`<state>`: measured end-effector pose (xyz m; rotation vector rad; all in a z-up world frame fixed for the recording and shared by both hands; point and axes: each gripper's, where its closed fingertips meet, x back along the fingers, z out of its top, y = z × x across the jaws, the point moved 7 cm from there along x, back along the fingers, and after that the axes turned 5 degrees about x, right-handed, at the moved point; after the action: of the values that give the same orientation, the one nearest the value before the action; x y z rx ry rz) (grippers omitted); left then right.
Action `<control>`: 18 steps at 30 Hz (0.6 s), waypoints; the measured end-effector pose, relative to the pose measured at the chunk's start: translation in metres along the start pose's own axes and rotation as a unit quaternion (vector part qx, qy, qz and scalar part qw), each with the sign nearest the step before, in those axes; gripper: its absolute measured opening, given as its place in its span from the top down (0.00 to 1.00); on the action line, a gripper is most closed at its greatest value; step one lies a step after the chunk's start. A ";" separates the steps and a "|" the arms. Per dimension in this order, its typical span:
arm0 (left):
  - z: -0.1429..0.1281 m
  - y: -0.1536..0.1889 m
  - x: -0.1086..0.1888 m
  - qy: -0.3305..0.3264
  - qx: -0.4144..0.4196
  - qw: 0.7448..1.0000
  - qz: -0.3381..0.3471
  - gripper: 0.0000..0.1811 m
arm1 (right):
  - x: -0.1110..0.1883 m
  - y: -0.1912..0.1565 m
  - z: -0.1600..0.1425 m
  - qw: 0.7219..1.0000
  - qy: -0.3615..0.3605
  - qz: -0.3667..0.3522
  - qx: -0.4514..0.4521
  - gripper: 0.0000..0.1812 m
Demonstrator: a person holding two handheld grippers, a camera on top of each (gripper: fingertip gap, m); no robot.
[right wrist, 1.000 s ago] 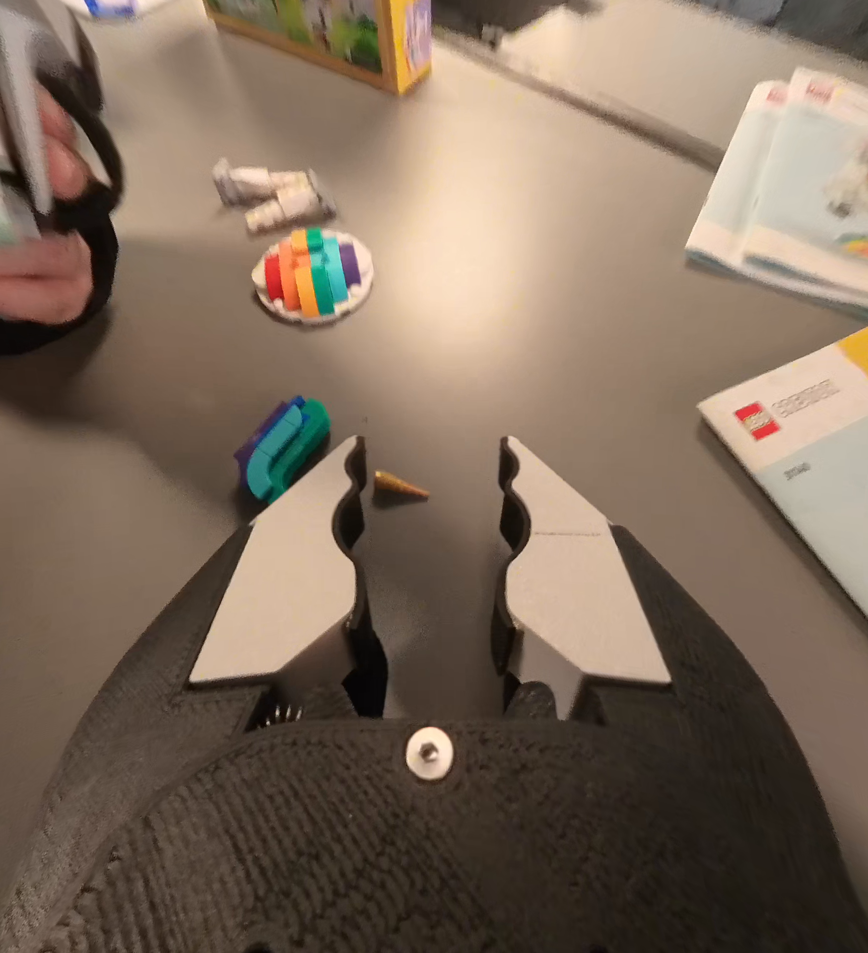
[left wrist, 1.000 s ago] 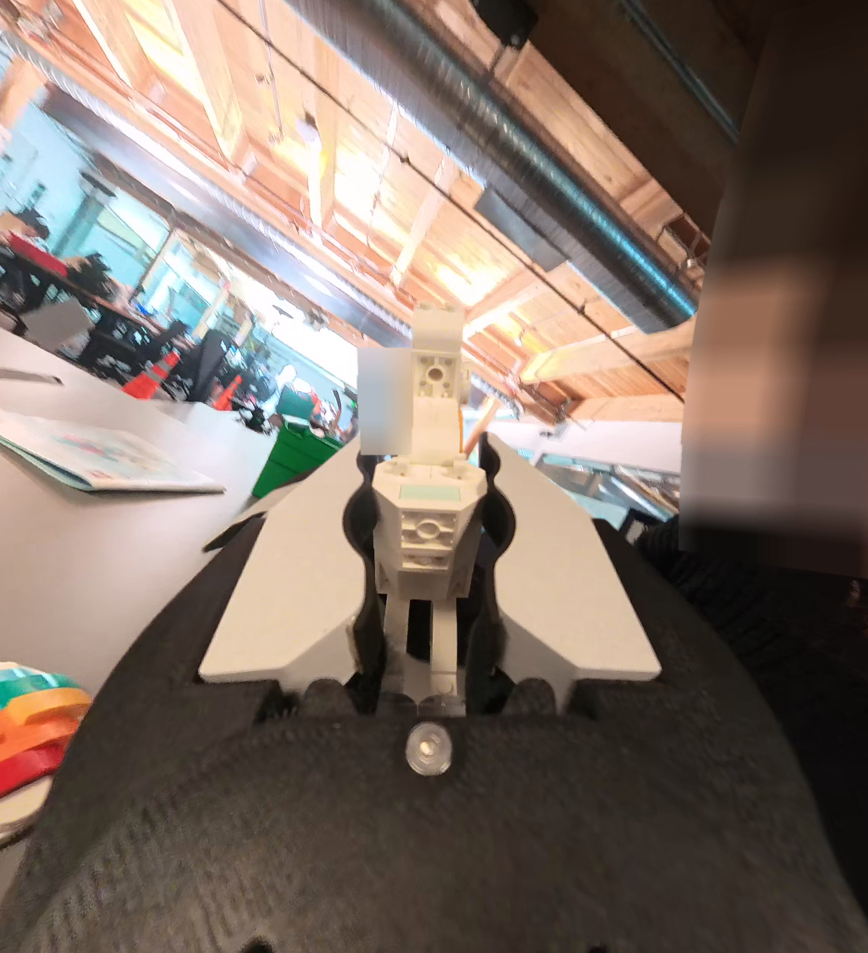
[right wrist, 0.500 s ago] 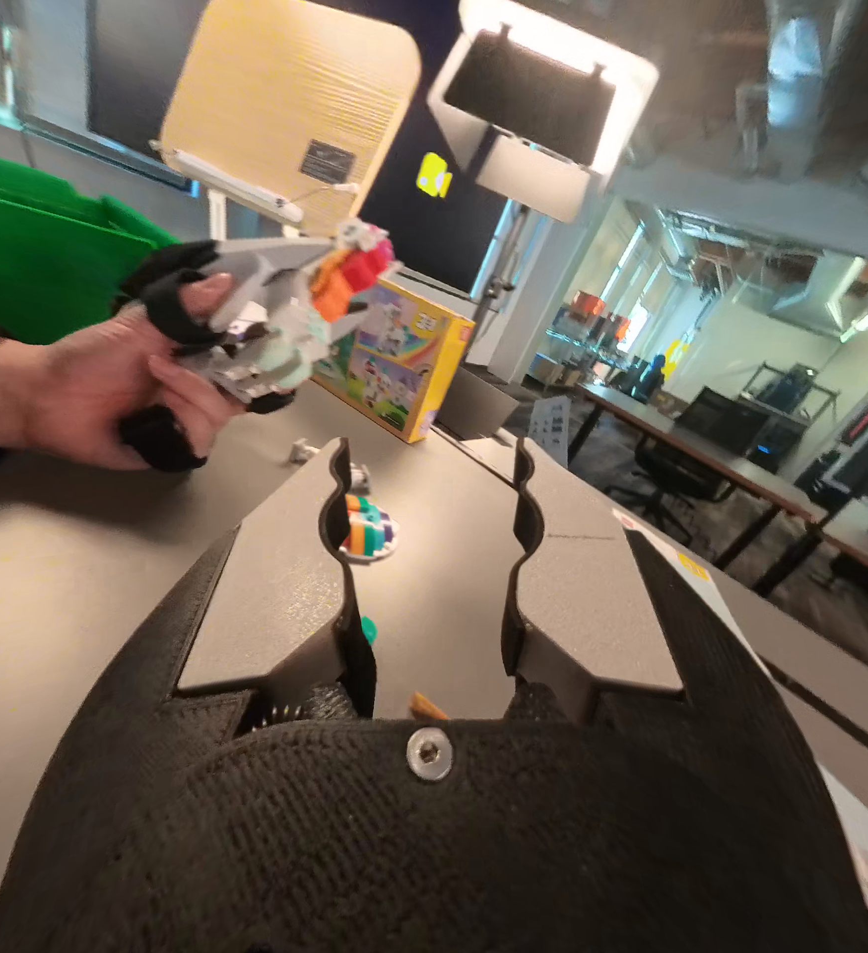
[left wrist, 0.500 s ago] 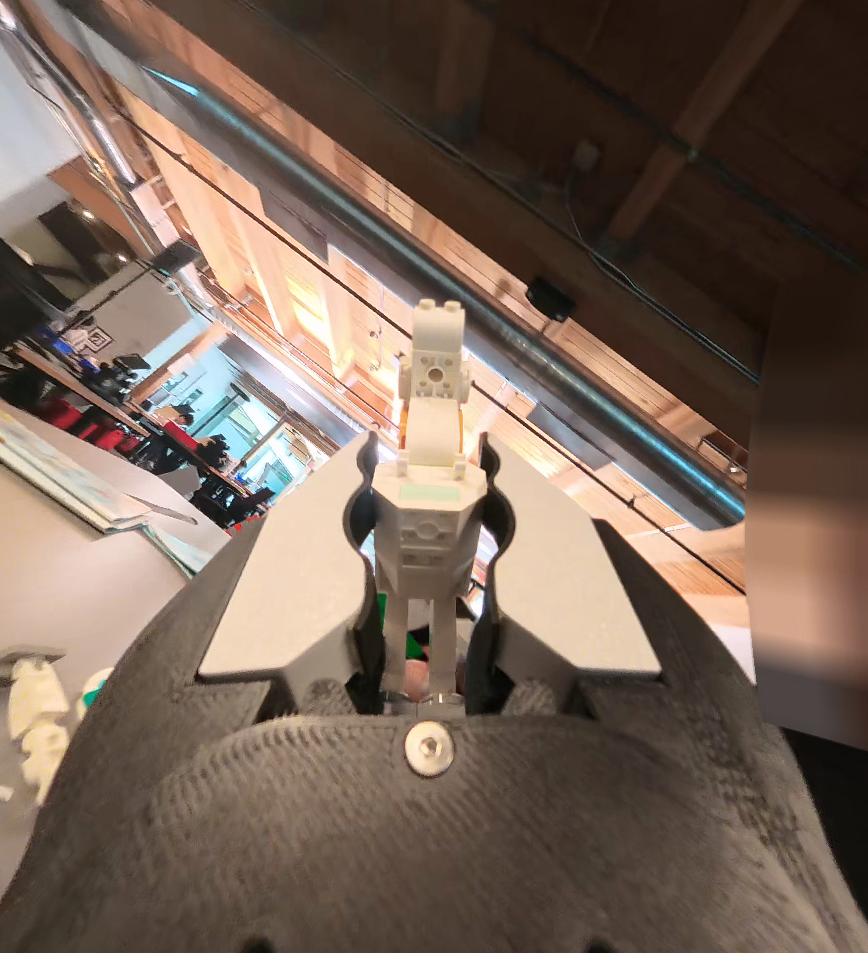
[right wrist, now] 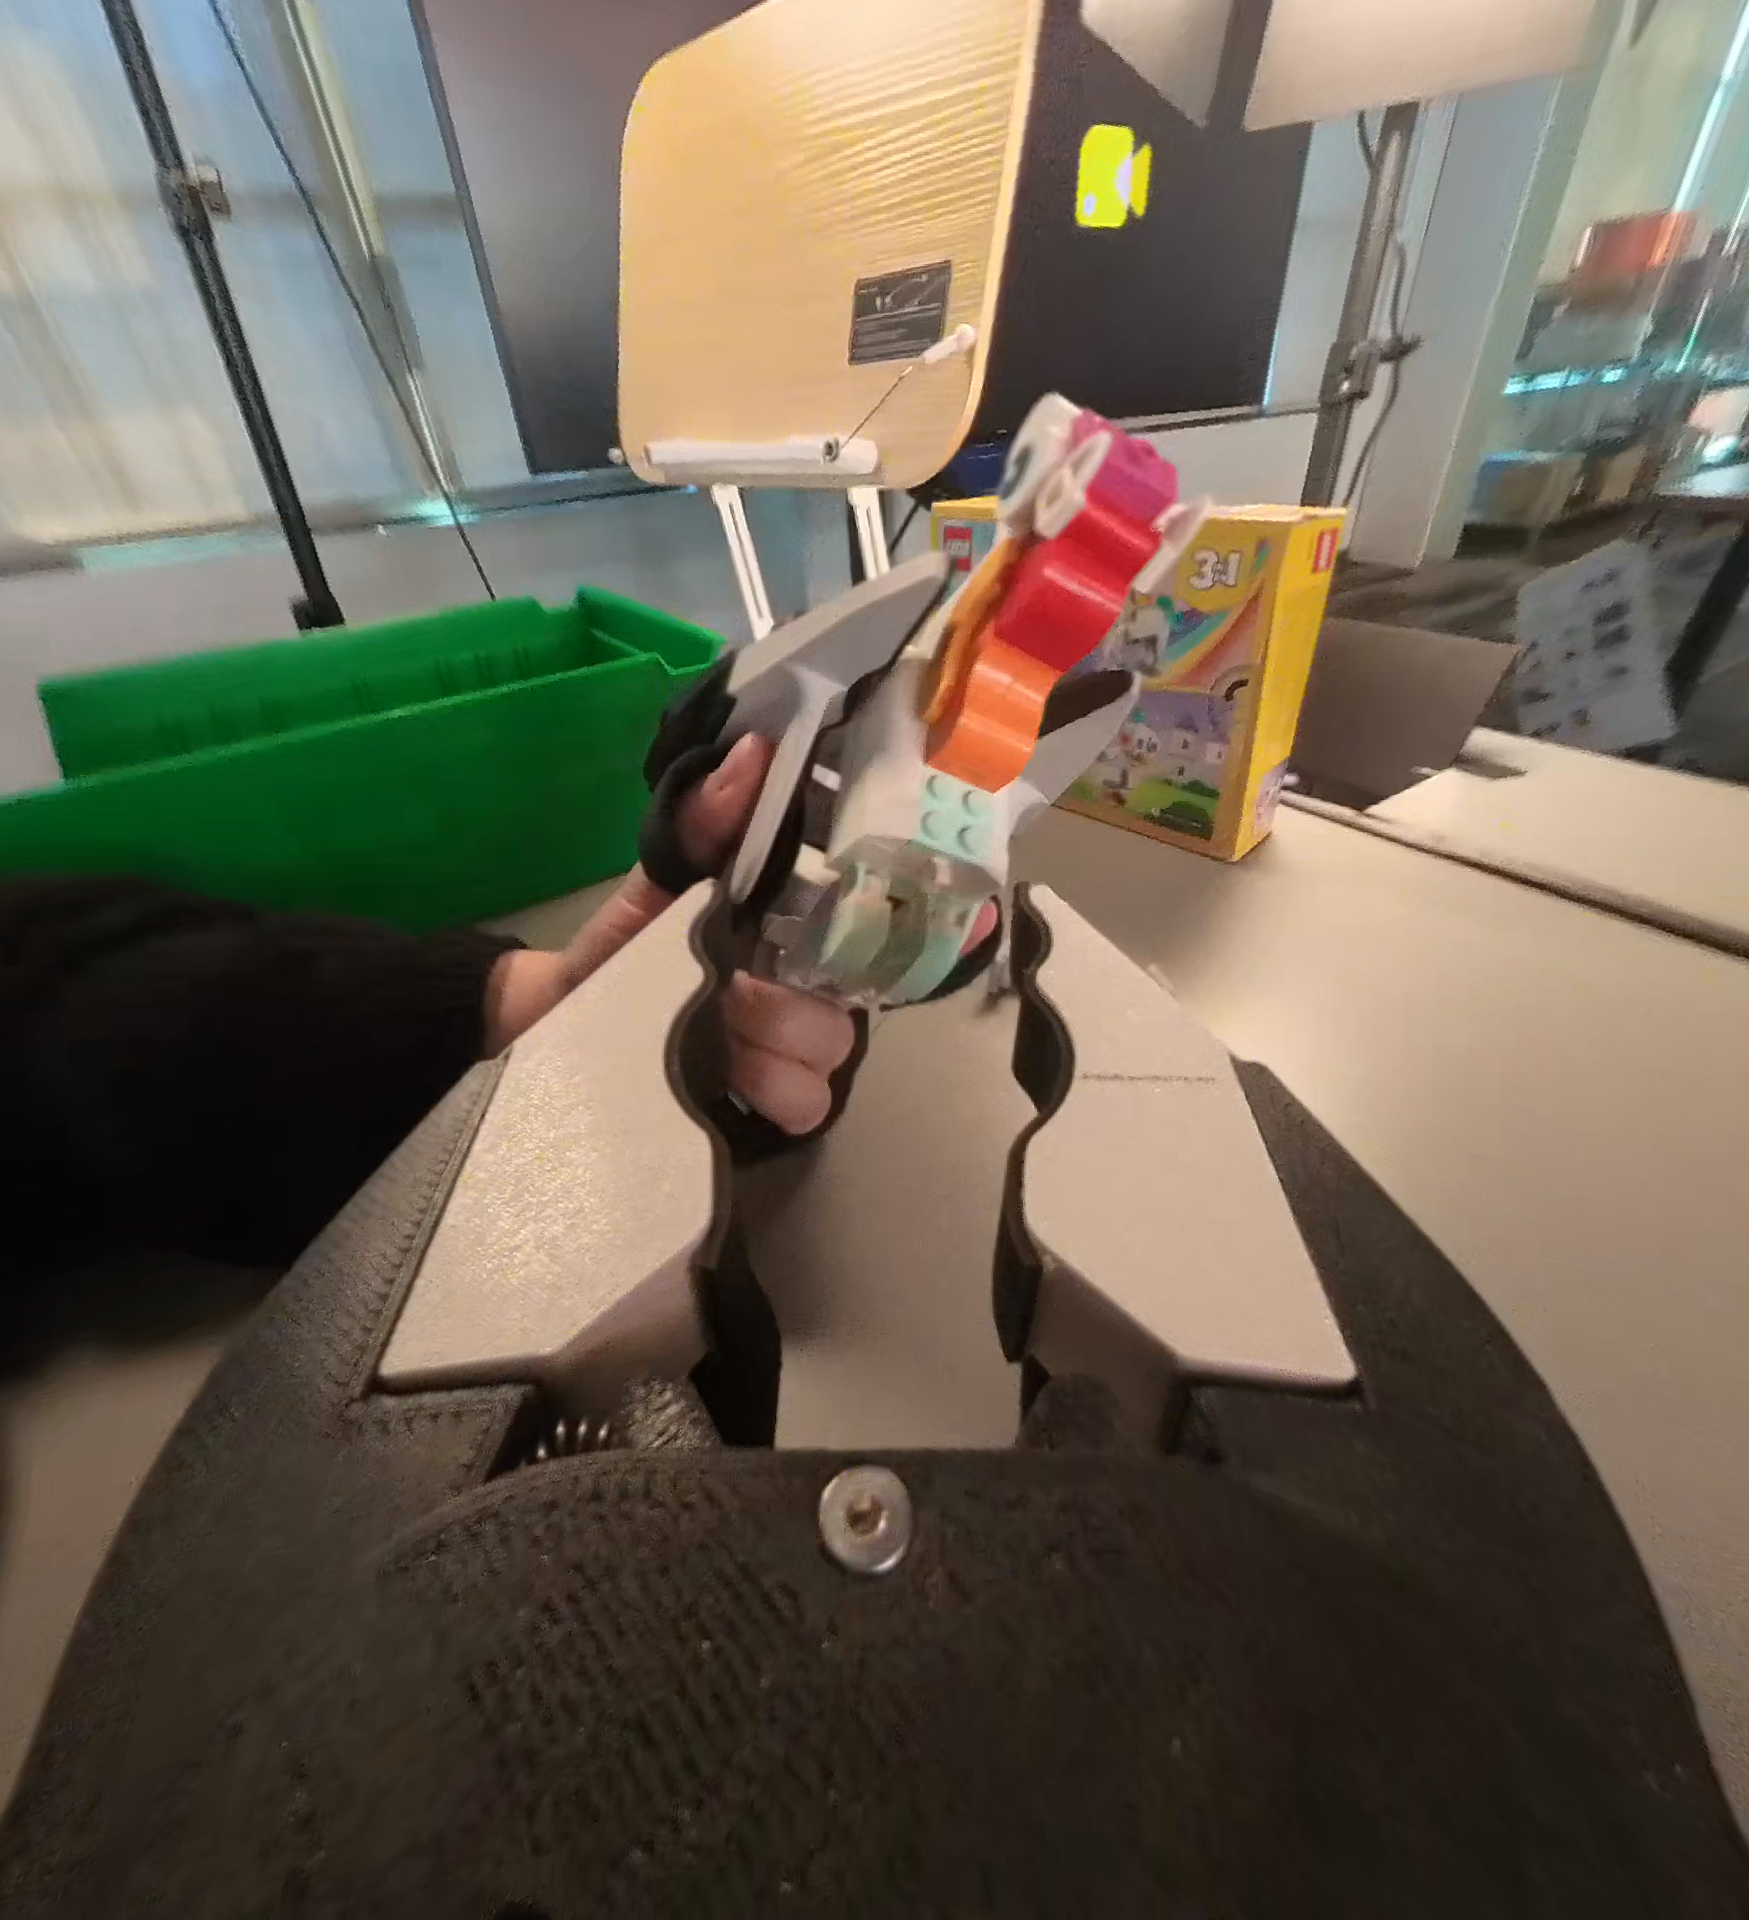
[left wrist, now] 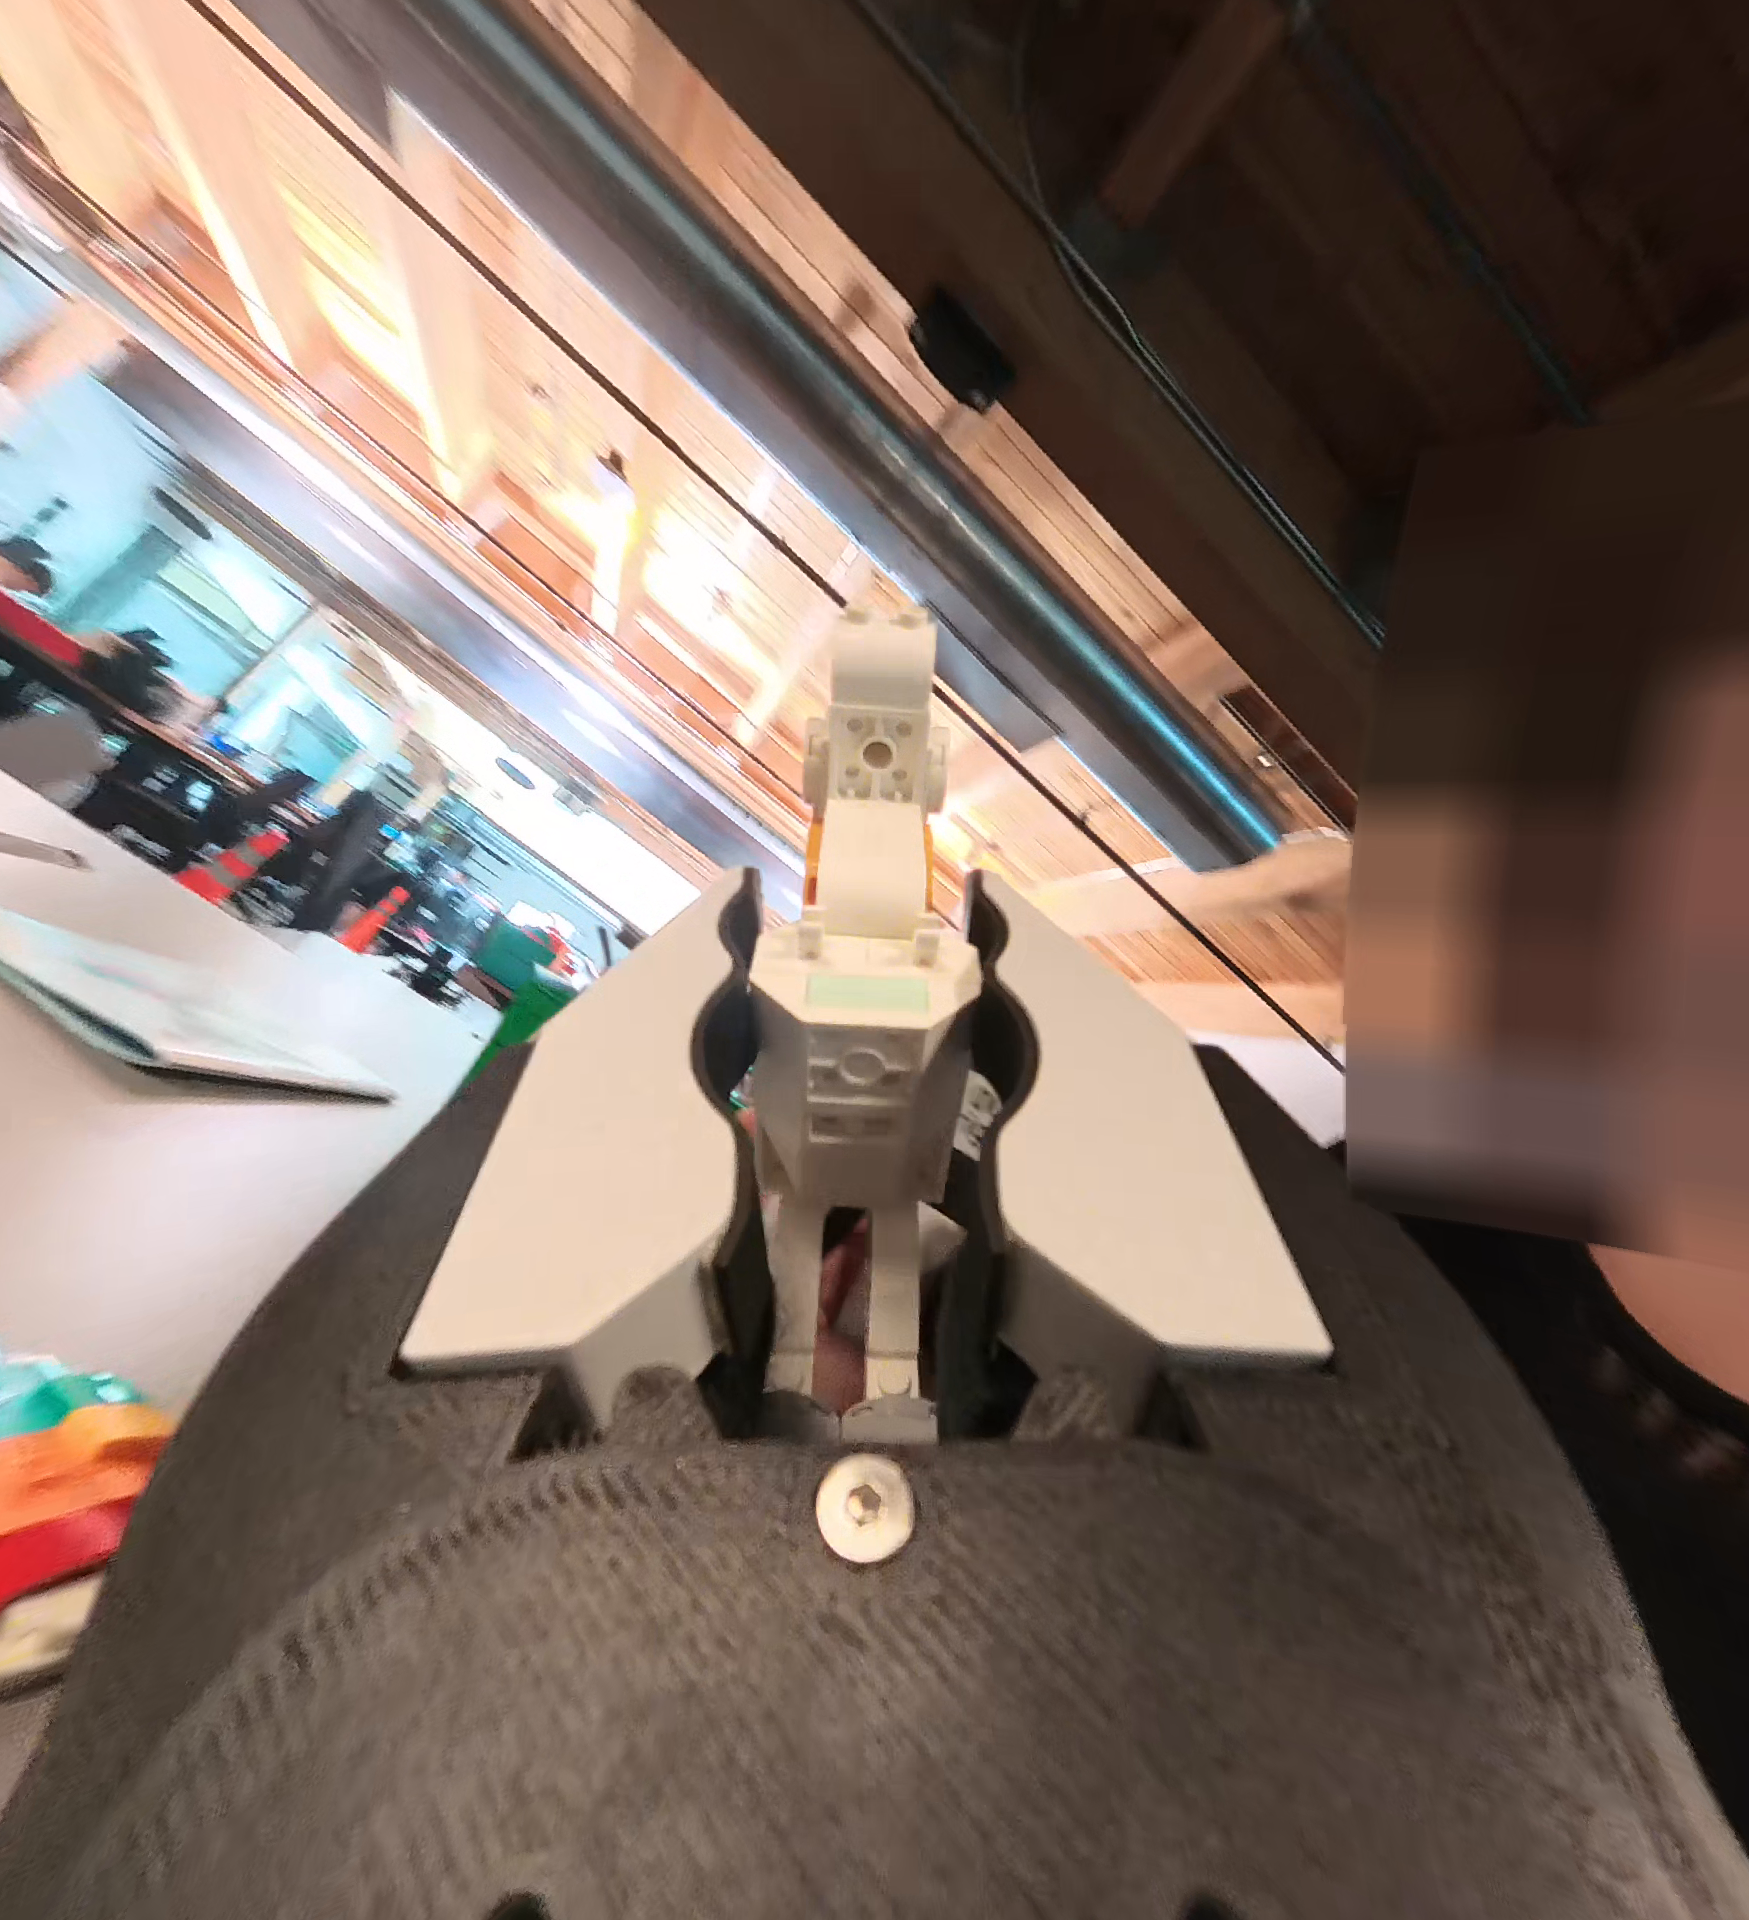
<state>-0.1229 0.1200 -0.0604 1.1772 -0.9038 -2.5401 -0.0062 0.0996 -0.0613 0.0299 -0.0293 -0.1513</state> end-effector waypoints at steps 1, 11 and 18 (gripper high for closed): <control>-0.002 0.000 -0.002 -0.009 0.002 1.000 -0.006 0.79 | 0.000 0.002 0.000 1.000 0.002 0.004 -0.018 0.71; -0.019 0.002 -0.011 -0.065 0.005 0.998 -0.017 0.79 | 0.004 0.011 -0.002 0.990 0.025 0.065 -0.120 0.74; -0.021 0.001 -0.012 -0.079 0.006 0.997 -0.021 0.79 | 0.006 0.016 -0.003 0.985 0.011 0.091 -0.149 0.81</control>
<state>-0.0993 0.1143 -0.0627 1.0212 -0.9381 -2.6969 0.0018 0.1145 -0.0640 -0.2696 0.0137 0.0283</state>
